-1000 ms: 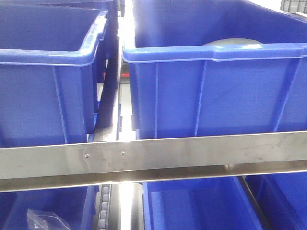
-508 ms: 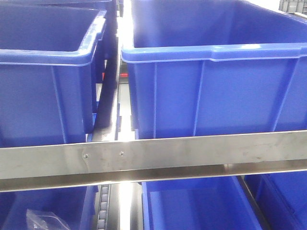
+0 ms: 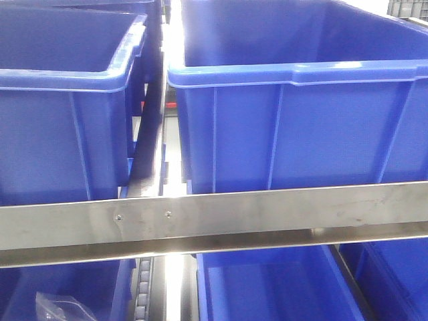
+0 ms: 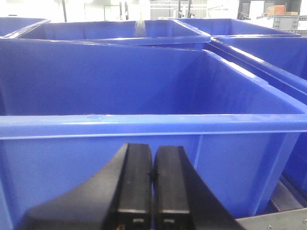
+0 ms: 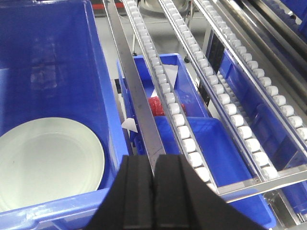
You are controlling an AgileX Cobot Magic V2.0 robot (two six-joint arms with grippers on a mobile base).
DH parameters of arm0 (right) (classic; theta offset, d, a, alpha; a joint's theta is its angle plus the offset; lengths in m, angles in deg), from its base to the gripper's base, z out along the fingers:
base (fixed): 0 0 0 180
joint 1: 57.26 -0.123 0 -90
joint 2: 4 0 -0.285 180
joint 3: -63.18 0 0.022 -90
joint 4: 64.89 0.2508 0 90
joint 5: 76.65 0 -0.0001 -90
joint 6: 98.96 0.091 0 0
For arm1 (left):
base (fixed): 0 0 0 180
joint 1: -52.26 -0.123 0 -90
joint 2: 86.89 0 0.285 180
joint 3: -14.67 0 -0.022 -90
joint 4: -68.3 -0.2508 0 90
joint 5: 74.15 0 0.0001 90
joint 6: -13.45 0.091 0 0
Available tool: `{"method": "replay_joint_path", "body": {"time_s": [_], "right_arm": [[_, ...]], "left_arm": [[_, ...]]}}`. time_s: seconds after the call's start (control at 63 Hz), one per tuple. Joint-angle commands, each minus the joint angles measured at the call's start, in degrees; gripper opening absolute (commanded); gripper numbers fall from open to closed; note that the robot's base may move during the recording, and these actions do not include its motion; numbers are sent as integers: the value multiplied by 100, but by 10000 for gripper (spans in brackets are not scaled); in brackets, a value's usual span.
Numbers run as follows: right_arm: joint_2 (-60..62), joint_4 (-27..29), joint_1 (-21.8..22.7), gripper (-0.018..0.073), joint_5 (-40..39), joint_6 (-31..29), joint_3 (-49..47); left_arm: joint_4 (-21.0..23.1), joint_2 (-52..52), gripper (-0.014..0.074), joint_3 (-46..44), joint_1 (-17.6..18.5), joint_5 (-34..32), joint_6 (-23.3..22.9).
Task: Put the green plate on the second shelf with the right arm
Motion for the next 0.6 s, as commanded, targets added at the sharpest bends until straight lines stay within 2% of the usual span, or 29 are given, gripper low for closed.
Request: {"method": "replay_joint_path", "body": {"time_s": [0.0,0.079,0.127,0.206,0.254,0.317,0.365,0.492,0.54,0.587], "right_arm": [[32,-143,18,23,-399,-56,-140],[40,-208,25,23,-603,-56,43],[116,-208,30,23,-998,-63,246],[373,-195,30,23,-2223,-127,732],[634,-65,30,23,-3085,-382,1113],[988,426,30,23,-3881,-1091,1558],[1286,910,53,23,-4195,-1713,1885],[1974,2483,256,23,-4374,-3244,2617],[2205,2954,311,23,-4374,-3615,2872],[2478,3160,362,23,-4411,-3952,3144]], "left_arm": [[32,90,130,227,11,-478,-14],[32,90,130,227,11,-478,-14],[32,90,130,227,11,-478,-14],[32,90,130,227,11,-478,-14],[32,90,130,227,11,-478,-14],[32,90,130,227,11,-478,-14],[32,90,130,227,11,-478,-14],[32,90,130,227,11,-478,-14],[32,90,130,227,11,-478,-14],[32,90,130,227,11,-478,-14]]}}
